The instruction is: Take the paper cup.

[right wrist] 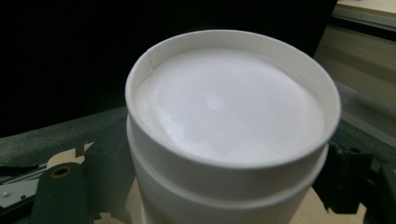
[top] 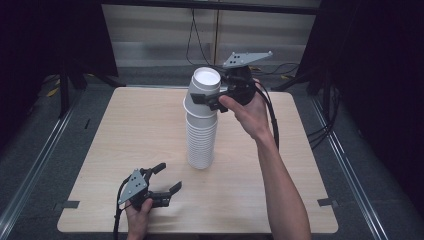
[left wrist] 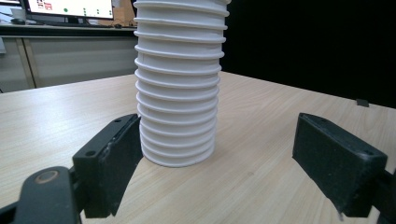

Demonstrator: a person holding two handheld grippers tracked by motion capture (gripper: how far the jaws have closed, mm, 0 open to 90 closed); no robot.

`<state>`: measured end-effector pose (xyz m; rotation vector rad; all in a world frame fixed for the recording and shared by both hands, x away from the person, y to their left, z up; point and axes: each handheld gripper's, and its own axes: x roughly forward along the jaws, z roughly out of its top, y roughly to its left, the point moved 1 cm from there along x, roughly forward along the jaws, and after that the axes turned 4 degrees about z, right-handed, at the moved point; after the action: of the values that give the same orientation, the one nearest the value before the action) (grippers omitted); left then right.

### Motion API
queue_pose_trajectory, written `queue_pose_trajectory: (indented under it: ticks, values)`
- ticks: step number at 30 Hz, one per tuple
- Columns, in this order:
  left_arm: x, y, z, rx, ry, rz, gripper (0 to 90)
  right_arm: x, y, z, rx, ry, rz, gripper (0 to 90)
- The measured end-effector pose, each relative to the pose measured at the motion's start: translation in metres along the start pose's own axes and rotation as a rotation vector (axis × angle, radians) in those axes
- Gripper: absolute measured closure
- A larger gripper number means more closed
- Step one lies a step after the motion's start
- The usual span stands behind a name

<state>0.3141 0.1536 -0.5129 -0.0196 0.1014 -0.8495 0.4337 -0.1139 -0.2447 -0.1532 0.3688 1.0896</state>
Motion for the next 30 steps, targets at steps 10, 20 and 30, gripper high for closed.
queue_pose_trajectory:
  ticks: [10, 20, 30]
  values:
    - [0.000, 0.001, 0.000, 0.010, 0.000, 0.000, 15.7, -0.009, 0.002, 0.002, -0.004, -0.071, 0.004, 20.5]
    - [0.000, 0.001, 0.000, 0.008, 0.000, -0.001, 15.7, -0.017, 0.004, 0.001, 0.000, -0.112, 0.004, 20.6]
    - [0.000, 0.001, 0.000, 0.008, -0.002, -0.009, 15.6, -0.024, 0.004, -0.002, 0.007, -0.200, 0.011, 20.9]
